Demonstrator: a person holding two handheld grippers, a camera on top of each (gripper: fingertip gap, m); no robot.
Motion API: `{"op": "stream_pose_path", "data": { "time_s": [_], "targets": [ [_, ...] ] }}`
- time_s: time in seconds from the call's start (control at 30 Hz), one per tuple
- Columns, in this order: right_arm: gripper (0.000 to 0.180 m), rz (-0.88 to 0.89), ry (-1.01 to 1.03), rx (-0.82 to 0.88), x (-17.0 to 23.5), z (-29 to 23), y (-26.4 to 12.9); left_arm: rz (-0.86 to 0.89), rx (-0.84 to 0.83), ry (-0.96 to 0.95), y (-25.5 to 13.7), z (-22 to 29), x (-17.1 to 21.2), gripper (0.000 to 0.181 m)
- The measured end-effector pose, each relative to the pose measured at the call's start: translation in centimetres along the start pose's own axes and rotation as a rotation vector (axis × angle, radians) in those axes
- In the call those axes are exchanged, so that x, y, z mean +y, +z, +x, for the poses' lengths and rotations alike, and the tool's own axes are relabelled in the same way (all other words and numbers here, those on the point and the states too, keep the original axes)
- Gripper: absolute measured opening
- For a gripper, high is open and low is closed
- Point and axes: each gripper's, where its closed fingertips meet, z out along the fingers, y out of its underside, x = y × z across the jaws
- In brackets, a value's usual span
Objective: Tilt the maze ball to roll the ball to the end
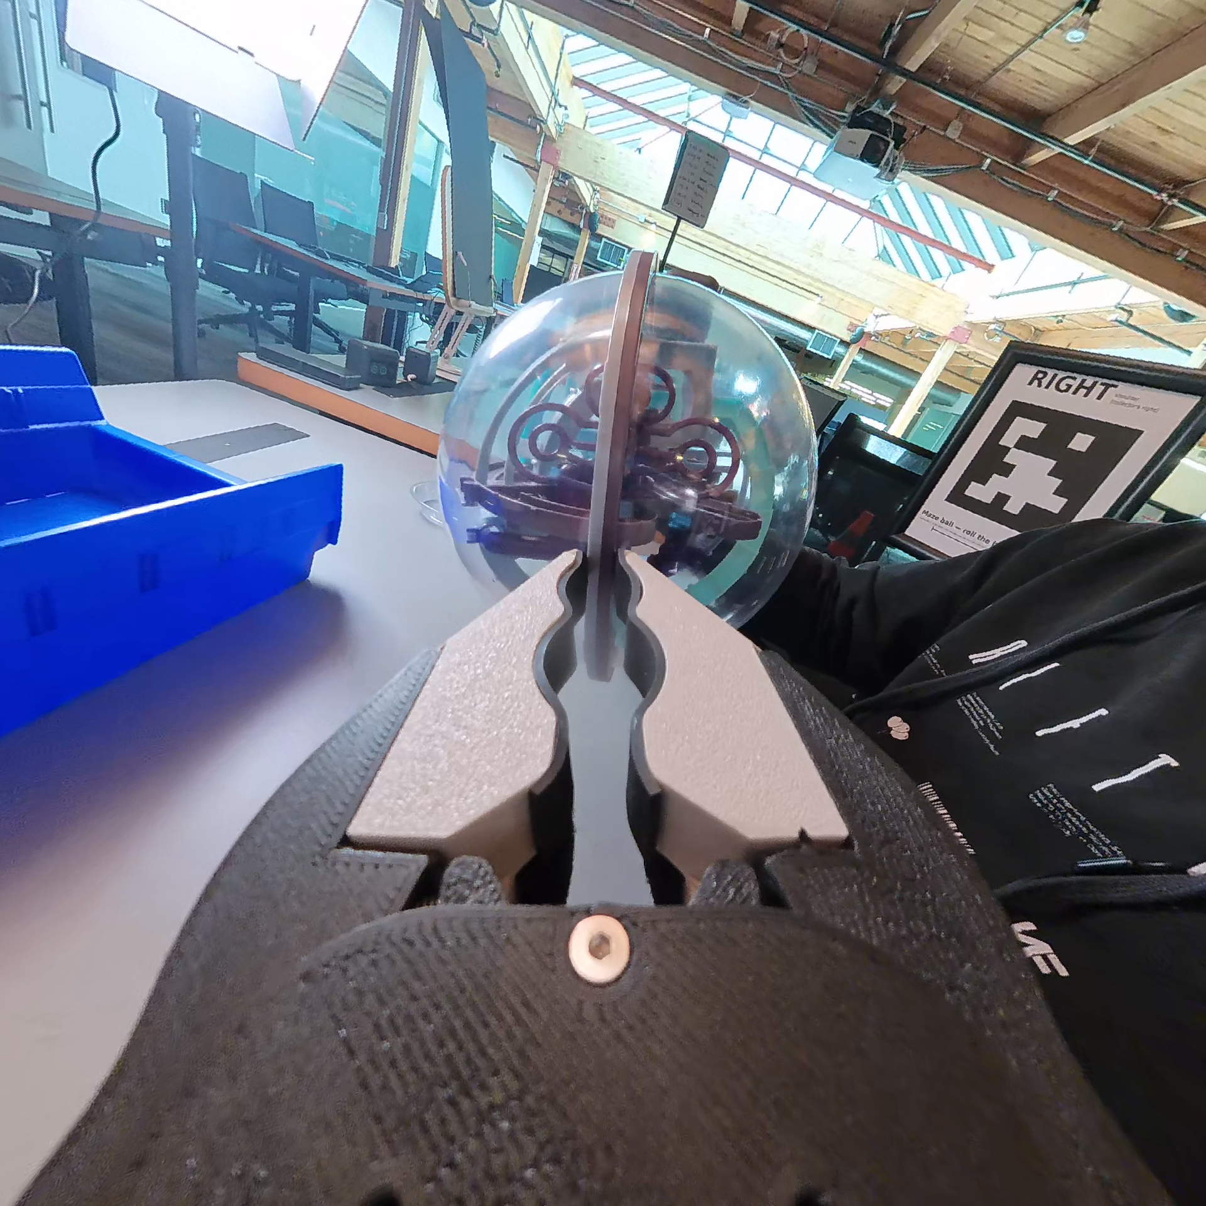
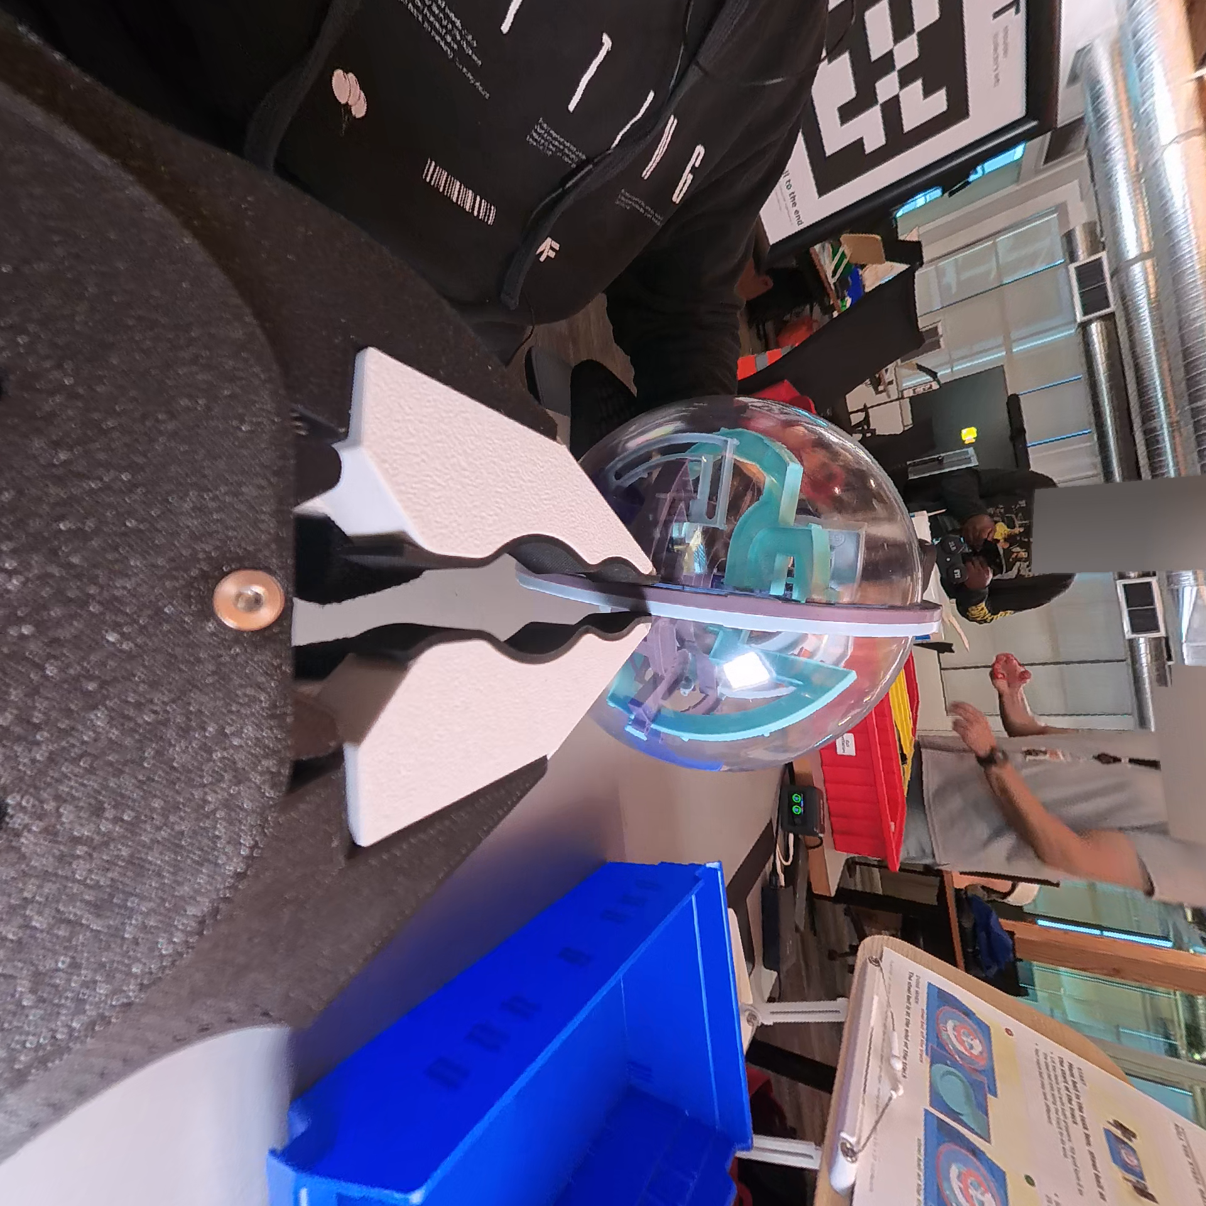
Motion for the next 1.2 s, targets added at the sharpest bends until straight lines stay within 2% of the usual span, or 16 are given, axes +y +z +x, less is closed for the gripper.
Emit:
{"op": "stream_pose_path", "data": {
  "time_s": [0.4,0.6,0.83,1.2],
  "targets": [
    [0.005,-0.015,0.080,-0.005,1.7,0.4,0.3,-0.007,-0.013,-0.098,-0.4,-0.6,1.4,0.007],
    [0.005,-0.010,0.196,-0.009,2.9,0.9,0.4,-0.017,-0.014,-0.218,-0.5,-0.8,2.7,0.006],
    [0.005,-0.035,0.455,0.003,5.8,2.0,0.7,-0.048,-0.029,-0.398,-0.8,-1.8,4.9,0.006],
    [0.006,-0.104,0.923,0.046,11.5,2.5,0.6,-0.115,-0.024,-0.858,-1.2,-2.6,10.4,0.006]
  ]
}}
